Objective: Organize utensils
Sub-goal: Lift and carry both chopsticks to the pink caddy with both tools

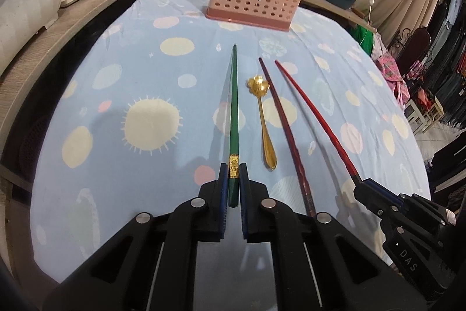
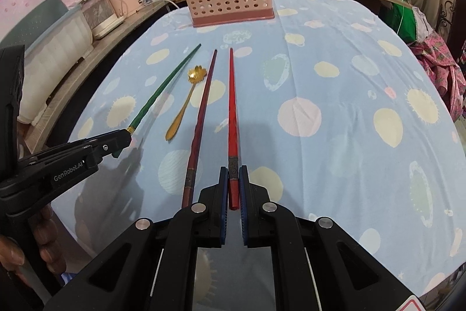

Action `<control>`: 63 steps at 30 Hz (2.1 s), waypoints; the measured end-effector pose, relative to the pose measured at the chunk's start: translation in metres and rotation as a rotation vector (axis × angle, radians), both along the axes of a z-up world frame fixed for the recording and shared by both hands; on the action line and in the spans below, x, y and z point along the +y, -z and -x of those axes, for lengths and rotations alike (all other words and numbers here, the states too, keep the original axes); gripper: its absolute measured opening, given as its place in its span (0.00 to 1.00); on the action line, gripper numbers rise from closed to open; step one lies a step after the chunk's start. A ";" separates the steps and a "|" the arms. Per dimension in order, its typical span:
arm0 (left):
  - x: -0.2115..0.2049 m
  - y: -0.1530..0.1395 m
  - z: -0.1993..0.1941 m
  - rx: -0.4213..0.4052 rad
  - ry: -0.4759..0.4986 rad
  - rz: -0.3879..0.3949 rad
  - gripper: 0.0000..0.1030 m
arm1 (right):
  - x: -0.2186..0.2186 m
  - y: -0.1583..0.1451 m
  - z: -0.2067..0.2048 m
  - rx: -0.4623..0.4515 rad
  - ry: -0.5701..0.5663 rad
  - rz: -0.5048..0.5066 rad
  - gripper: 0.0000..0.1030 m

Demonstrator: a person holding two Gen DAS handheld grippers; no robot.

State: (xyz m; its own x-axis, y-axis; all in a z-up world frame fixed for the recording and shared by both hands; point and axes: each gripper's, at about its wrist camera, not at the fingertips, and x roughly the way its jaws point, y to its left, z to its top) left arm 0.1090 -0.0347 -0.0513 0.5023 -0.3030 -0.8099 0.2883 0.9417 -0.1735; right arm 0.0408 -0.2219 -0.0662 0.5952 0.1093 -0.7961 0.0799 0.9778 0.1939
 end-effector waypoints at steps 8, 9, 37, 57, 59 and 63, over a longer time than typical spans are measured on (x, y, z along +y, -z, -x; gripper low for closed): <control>0.010 -0.045 -0.005 -0.076 -0.012 0.070 0.07 | -0.015 -0.045 -0.003 -0.098 0.034 -0.032 0.07; 0.011 -0.051 -0.006 -0.086 -0.013 0.078 0.07 | -0.018 -0.054 -0.004 -0.119 0.042 -0.036 0.07; 0.010 -0.180 -0.114 -0.363 -0.075 0.152 0.07 | -0.090 -0.174 -0.100 -0.414 0.159 -0.085 0.07; -0.040 -0.290 -0.214 -0.604 -0.077 0.256 0.07 | -0.136 -0.260 -0.205 -0.633 0.260 -0.074 0.07; -0.040 -0.292 -0.226 -0.613 -0.099 0.237 0.07 | -0.138 -0.263 -0.216 -0.638 0.265 -0.070 0.07; -0.036 -0.285 -0.243 -0.608 -0.126 0.197 0.07 | -0.138 -0.259 -0.239 -0.622 0.264 -0.063 0.07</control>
